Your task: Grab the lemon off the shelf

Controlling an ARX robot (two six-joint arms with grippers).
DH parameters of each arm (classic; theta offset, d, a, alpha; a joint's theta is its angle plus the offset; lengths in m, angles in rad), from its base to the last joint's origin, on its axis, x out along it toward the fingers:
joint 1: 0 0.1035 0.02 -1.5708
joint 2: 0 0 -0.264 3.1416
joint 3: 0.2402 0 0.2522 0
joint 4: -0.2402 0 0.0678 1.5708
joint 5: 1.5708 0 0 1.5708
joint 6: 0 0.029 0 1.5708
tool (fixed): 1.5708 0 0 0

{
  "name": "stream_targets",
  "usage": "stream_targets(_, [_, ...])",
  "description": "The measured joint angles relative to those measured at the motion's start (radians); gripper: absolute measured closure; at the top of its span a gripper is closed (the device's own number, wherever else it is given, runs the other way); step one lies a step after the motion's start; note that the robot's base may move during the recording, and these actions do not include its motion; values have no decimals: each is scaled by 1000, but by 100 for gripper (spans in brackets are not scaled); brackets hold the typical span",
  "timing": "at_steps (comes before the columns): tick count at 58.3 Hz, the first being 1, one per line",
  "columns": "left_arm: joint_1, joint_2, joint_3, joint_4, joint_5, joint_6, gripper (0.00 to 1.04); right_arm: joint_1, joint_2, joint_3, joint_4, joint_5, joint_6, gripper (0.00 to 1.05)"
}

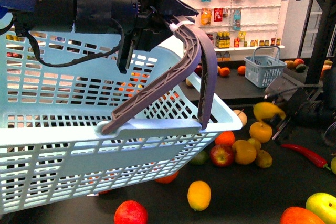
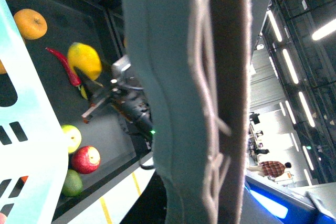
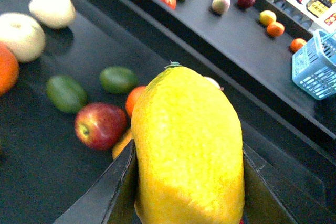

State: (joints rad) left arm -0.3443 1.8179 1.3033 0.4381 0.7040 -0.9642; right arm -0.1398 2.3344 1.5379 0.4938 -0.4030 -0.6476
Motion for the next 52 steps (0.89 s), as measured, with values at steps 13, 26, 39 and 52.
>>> stream_targets(13, [0,0,0,0,1,0,97,56,-293,-229,11,-60,246,57])
stream_targets(26, [0,0,0,0,0,0,97,154,-449,-345,19,-81,426,57])
stream_targets(39, [0,0,0,0,0,0,97,267,-473,-394,5,-65,506,57])
stream_targets(52, [0,0,0,0,1,0,97,327,-456,-395,0,-39,526,57])
